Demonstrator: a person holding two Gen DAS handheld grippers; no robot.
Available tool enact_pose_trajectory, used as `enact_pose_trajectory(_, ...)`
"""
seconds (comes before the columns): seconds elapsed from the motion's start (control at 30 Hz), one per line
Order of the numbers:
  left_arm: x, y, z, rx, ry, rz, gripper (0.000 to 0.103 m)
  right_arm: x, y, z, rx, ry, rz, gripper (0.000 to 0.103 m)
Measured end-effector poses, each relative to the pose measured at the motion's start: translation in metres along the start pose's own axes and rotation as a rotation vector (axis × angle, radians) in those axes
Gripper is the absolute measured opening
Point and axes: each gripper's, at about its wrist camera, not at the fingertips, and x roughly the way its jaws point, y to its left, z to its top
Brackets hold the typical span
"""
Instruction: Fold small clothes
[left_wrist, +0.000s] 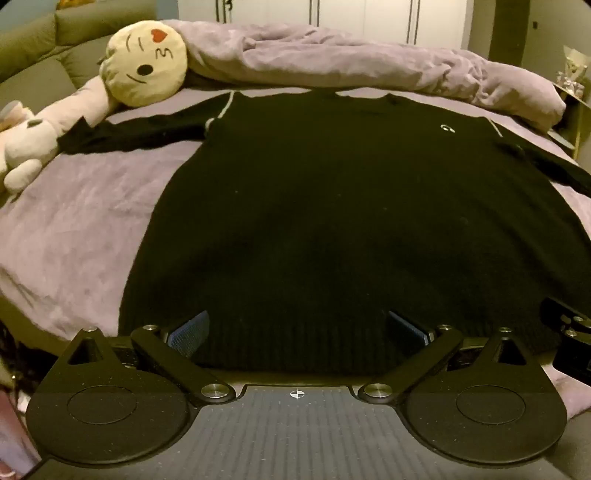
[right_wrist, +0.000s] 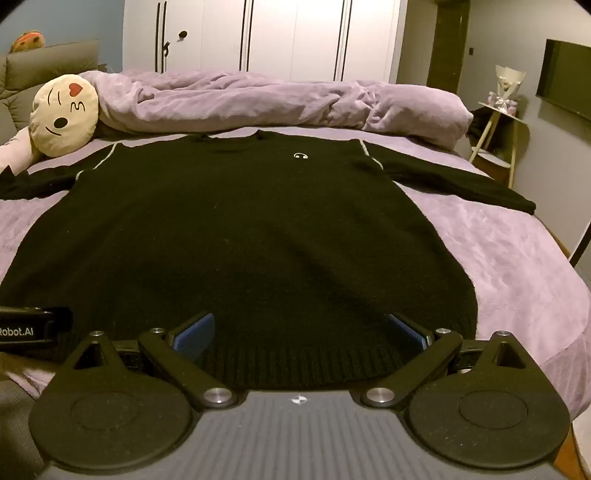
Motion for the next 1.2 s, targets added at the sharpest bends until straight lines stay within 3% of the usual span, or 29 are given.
enact_pose_trajectory(1.2,0.0011,0.0024,-0.002,-0.012,0.014,-0.01,0.103,-0.0019,0.0021,0.0019,0.004,0.009,0.002,0.099)
